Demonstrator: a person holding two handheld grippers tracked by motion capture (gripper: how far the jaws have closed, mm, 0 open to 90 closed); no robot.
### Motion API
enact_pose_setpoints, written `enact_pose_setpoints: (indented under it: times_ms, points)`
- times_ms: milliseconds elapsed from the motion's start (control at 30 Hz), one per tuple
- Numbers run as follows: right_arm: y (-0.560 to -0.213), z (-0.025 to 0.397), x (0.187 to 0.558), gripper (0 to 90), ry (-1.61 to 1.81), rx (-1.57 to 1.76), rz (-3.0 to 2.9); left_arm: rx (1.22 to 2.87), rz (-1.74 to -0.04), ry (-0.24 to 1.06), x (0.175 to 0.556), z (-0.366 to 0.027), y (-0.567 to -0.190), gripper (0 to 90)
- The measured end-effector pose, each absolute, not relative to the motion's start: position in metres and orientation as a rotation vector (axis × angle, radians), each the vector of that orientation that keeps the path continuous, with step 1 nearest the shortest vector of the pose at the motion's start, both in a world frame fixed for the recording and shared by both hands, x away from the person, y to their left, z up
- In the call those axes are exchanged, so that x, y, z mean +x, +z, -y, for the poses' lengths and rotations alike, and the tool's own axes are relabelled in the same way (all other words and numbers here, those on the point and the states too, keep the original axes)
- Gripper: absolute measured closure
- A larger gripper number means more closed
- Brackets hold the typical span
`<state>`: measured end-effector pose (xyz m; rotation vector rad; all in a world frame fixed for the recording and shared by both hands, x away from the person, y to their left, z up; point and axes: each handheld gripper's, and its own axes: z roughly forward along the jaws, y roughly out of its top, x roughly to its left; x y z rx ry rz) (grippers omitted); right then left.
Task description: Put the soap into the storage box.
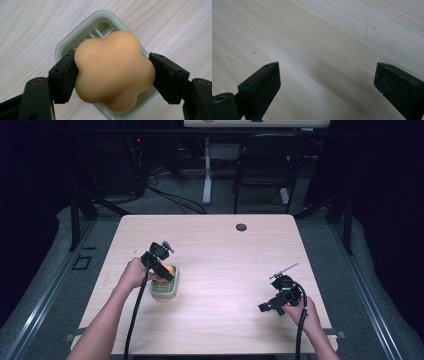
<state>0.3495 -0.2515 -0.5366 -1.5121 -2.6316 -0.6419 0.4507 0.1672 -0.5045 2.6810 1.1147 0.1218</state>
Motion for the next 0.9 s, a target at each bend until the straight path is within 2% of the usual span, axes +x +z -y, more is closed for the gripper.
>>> enact_pose_setpoints:
  times_ms: [900]
  points:
    - [-0.537,0.251,0.35,6.4,-0.625,-1.491,2.633,2.689,-1.161,0.145,0.451,-0.164,-0.524,26.5]
